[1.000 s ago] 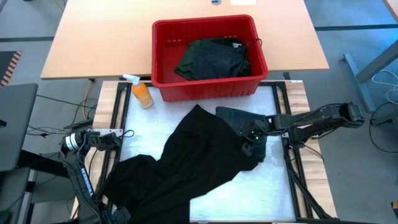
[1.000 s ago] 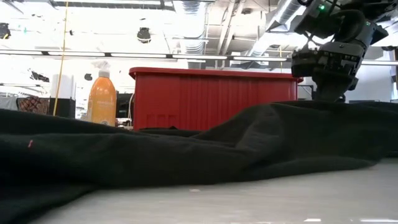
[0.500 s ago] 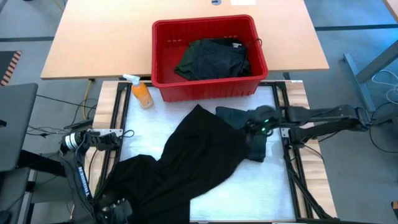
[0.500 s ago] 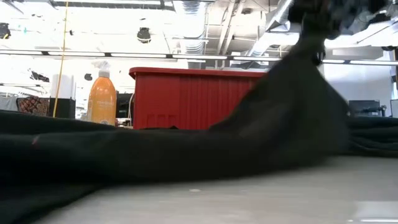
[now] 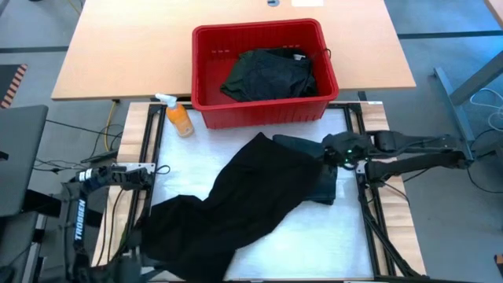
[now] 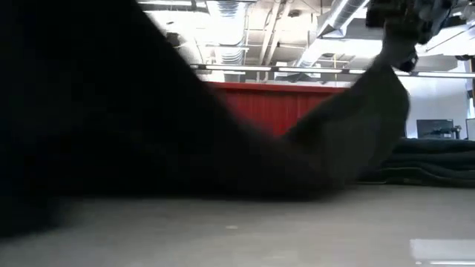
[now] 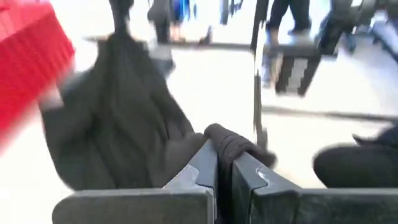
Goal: Fold Laundry from Bin
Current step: Fold the black shirt
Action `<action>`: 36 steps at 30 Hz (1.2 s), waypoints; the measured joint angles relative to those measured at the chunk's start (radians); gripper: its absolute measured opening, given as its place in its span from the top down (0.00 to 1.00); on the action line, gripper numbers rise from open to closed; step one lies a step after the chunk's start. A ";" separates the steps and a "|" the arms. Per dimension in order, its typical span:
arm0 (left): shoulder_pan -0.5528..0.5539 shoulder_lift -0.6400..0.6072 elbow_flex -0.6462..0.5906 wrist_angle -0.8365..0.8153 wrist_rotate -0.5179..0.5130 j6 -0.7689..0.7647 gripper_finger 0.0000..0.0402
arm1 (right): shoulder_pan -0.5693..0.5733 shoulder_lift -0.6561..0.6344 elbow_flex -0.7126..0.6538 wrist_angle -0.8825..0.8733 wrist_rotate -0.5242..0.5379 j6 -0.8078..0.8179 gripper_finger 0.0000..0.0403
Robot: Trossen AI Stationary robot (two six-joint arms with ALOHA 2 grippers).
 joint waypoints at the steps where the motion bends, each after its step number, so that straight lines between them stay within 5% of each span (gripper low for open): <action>1: -0.008 0.000 0.019 0.022 -0.044 0.065 1.00 | 0.017 -0.020 0.003 0.027 0.000 -0.001 0.95; 5: -0.022 0.000 0.054 0.153 -0.110 0.303 1.00 | 0.131 -0.079 0.012 0.159 -0.004 -0.054 0.95; 9: -0.016 0.001 0.054 0.283 -0.065 0.483 1.00 | 0.297 -0.135 0.012 0.311 -0.005 -0.228 0.95; 14: 0.019 0.004 0.054 0.417 0.013 0.759 1.00 | 0.490 -0.166 0.013 0.550 -0.008 -0.653 0.95; 16: 0.025 -0.002 0.061 0.399 -0.098 0.875 1.00 | 0.511 -0.174 0.013 0.732 0.028 -0.895 0.95; 17: 0.024 -0.014 0.068 0.335 -0.199 0.878 1.00 | 0.496 -0.174 0.013 0.865 0.125 -0.981 0.95; 19: 0.023 -0.070 0.079 0.124 -0.383 0.693 1.00 | 0.394 -0.155 0.038 1.064 0.527 -1.002 0.96; 21: 0.024 -0.154 0.074 -0.116 -0.389 0.322 1.00 | 0.235 -0.134 0.084 0.864 0.929 -0.831 0.96; 22: 0.034 -0.192 0.036 -0.124 -0.346 0.169 1.00 | 0.169 -0.146 0.113 0.586 0.980 -0.677 0.96; 24: 0.055 -0.273 -0.096 -0.026 -0.292 0.190 1.00 | 0.083 -0.203 0.146 0.104 0.743 -0.263 0.96; 26: 0.082 -0.318 -0.227 0.071 -0.249 0.204 1.00 | 0.021 -0.203 0.121 -0.047 0.567 -0.045 0.96; 30: 0.137 -0.414 -0.398 0.143 -0.165 0.092 1.00 | -0.013 -0.235 0.025 -0.159 0.371 0.075 0.96; 36: 0.146 -0.433 -0.503 0.192 -0.102 -0.023 1.00 | 0.029 -0.248 -0.021 -0.112 0.282 0.091 0.96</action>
